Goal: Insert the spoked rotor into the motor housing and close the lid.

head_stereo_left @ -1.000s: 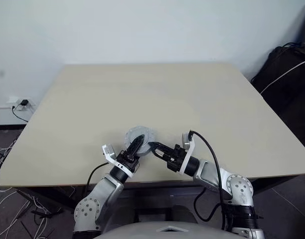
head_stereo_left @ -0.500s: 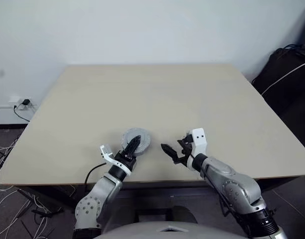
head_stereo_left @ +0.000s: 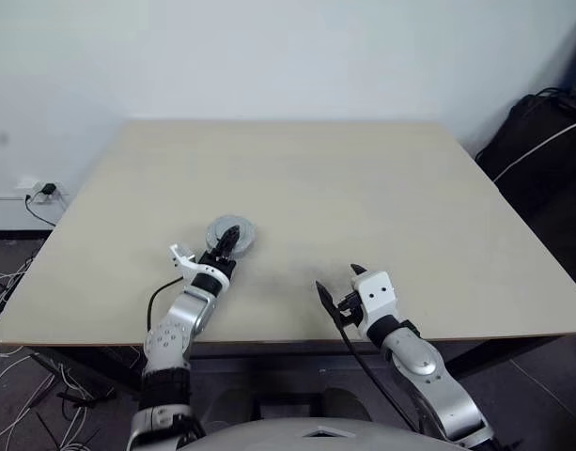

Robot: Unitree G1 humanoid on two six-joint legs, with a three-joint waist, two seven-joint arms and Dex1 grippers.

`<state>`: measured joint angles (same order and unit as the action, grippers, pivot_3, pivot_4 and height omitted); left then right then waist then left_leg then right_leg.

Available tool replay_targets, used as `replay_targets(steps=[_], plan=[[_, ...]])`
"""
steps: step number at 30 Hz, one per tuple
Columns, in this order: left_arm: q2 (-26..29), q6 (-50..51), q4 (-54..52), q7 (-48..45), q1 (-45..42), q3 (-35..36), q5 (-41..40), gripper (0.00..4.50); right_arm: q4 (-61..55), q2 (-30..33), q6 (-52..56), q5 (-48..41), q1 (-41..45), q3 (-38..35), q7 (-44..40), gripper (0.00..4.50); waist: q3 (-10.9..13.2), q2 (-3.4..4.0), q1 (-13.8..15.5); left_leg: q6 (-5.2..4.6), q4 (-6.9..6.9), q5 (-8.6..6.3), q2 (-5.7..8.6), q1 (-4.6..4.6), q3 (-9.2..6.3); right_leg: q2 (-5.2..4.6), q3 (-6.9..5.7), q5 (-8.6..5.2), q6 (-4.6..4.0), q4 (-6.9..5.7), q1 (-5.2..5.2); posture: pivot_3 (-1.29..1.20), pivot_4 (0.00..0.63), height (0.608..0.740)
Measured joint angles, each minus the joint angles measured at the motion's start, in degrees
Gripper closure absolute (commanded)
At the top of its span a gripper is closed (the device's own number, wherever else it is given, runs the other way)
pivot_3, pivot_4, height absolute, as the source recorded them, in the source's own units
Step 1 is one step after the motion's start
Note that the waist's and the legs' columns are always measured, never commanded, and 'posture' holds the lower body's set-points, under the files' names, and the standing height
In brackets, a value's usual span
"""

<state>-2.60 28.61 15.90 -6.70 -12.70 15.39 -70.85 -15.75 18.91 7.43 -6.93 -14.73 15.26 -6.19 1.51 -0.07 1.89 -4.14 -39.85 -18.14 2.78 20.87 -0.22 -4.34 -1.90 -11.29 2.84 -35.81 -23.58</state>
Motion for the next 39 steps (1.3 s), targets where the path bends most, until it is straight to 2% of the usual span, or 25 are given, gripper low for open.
replay_targets(steps=[8, 17, 22, 24, 25, 28, 32, 36, 39], plan=[[-0.13, -5.46, 19.93, 1.42, -15.76, 4.65, 10.32, 2.41, 0.06, -3.06, -0.12, 2.90, -0.30, -1.08, -0.06, 0.00, 0.04, -0.13, 0.12, 0.04, 0.02, 0.01, 0.04, 0.03, 0.00, 0.00, 0.03, 0.02, -0.02, 0.02, -0.04, 0.00, 0.000, 0.740], [1.40, -8.63, 41.43, 1.57, -28.80, 9.33, 19.36, 2.41, -7.90, -4.91, 7.60, 5.81, -1.03, -1.61, 0.08, 0.00, 0.10, -0.22, -0.19, 0.05, 0.03, 0.01, 0.03, 0.03, -0.01, 0.00, 0.03, 0.04, 0.02, 0.02, -0.06, 0.00, 0.000, 0.740], [2.21, -8.88, 46.96, 1.80, -31.27, 11.36, 22.31, 0.75, -9.79, -4.98, 10.52, 6.03, -1.29, -2.84, -0.34, 0.00, 0.07, -0.27, -0.26, 0.07, 0.02, 0.01, 0.03, 0.00, -0.02, -0.02, 0.03, 0.19, 0.28, 0.00, -0.03, 0.00, 0.000, 0.740], [2.25, -8.84, 47.08, 2.00, -31.82, 11.93, 23.27, 0.11, -10.14, -5.12, 11.09, 6.01, -1.36, -3.09, -0.67, 0.00, 0.03, -0.25, -0.28, 0.08, 0.02, 0.01, 0.03, -0.10, -0.01, -0.04, 0.04, 0.21, 0.29, 0.00, 0.05, 0.00, 0.000, 0.740], [2.27, -8.70, 47.03, 1.87, -31.84, 12.34, 23.51, 0.04, -10.21, -5.17, 11.52, 6.01, -1.49, -3.14, -1.00, 0.00, -0.06, -0.23, -0.38, 0.09, 0.02, 0.00, 0.02, -0.17, -0.01, -0.04, 0.05, 0.20, 0.29, -0.02, 0.11, 0.00, 0.000, 0.740], [2.91, -7.06, 45.78, 1.91, -31.00, 12.79, 24.47, 0.04, -10.17, -5.50, 11.59, 6.01, -2.09, -3.17, -1.42, 0.00, -0.20, -0.20, -0.93, -0.05, 0.02, -0.08, -0.04, -0.28, -0.01, -0.02, 0.05, 0.21, 0.29, -0.06, 0.16, 0.00, 0.000, 0.740], [3.13, -1.53, 37.31, 2.03, -25.60, 12.46, 25.21, 0.04, -9.64, -6.05, 11.52, 6.02, -2.48, -3.15, -1.85, 0.00, -0.55, -0.12, -1.97, 0.19, 0.10, -0.02, -0.09, -0.32, -0.01, -0.01, 0.15, 0.22, 0.24, -0.09, 0.13, 0.00, 0.000, 0.740], [3.41, 6.73, 25.38, 4.38, -18.40, 11.52, 25.21, 0.04, -9.15, -6.67, 11.59, 5.52, -2.92, -3.28, -2.76, 0.00, -1.15, -0.09, -2.82, 0.41, 0.23, -0.16, -0.24, -0.43, 0.01, -0.07, 0.32, 0.16, 0.14, -0.07, 0.13, 0.00, 0.000, 0.740], [3.98, 14.95, 9.25, 5.31, -7.82, 8.38, 24.67, 0.04, -7.59, -8.02, 11.91, 4.25, -2.73, -3.43, -3.64, 0.00, -1.50, -0.05, -3.44, 0.56, 0.60, -0.37, -0.40, -1.07, 0.06, -0.04, 0.41, -0.04, -0.15, -0.08, 0.28, 0.00, 0.000, 0.740]])
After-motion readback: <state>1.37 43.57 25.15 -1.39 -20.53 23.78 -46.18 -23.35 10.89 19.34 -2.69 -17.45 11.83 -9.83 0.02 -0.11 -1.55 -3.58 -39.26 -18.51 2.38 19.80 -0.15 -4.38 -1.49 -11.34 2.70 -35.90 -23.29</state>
